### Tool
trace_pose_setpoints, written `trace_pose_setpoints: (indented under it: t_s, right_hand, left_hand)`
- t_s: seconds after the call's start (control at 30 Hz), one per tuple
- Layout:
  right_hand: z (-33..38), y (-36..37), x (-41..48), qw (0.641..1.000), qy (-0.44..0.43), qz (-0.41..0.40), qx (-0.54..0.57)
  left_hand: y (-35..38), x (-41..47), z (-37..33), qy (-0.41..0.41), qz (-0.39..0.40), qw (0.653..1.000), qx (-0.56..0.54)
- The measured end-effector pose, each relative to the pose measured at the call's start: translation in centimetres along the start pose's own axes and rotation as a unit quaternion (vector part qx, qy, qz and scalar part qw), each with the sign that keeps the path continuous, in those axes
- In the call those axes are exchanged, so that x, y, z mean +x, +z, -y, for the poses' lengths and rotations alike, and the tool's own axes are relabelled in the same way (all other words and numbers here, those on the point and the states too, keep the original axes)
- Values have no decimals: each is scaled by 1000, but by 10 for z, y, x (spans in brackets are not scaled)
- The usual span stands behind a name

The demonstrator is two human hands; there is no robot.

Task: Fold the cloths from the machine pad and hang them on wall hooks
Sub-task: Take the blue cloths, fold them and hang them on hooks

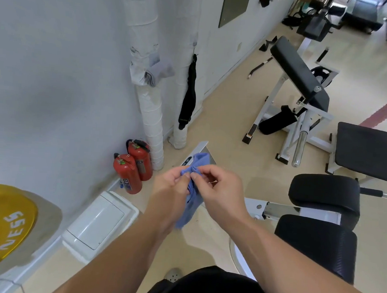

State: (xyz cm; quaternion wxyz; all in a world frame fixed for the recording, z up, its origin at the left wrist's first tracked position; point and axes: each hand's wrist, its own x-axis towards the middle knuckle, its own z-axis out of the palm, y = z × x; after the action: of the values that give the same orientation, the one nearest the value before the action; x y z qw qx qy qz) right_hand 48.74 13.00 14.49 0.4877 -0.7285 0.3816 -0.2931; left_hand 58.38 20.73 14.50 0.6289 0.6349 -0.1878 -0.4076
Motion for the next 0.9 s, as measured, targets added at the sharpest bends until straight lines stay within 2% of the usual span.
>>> trace_pose_setpoints:
  t_s: [0.13, 0.33, 0.5, 0.57, 0.63, 0.7, 0.77, 0.8, 0.9]
  right_hand:
    - [-2, 4, -2, 997, -59, 2, -45]
    - [-4, 6, -2, 992, -101, 18, -77]
    - [-9, 4, 2, 969, -183, 32, -163]
    - [-13, 0, 5, 955, -215, 66, -193]
    - [-15, -5, 7, 961, -191, 97, -175]
    - [-13, -13, 13, 976, -147, 78, -143]
    - [-12, -24, 27, 976, -136, 55, -158]
    - [-12, -29, 36, 973, -134, 74, -172]
    - [-13, -40, 59, 945, -117, 207, -222]
  left_hand:
    - [-5, 4, 0, 12, -1, 1000, -10]
    - [-7, 7, -8, -12, 14, 999, -46]
    - [-14, 14, -6, -24, 8, 999, -41]
    - [-16, 16, -4, -11, 18, 1000, -13]
    - [-19, 18, -4, 3, 25, 1000, 16]
    - [-23, 20, -6, 25, 46, 997, 62]
    - [-30, 22, -10, 51, 79, 988, 123]
    - [-34, 23, -14, 72, 94, 980, 157]
    - [-48, 31, -25, 151, 126, 940, 278]
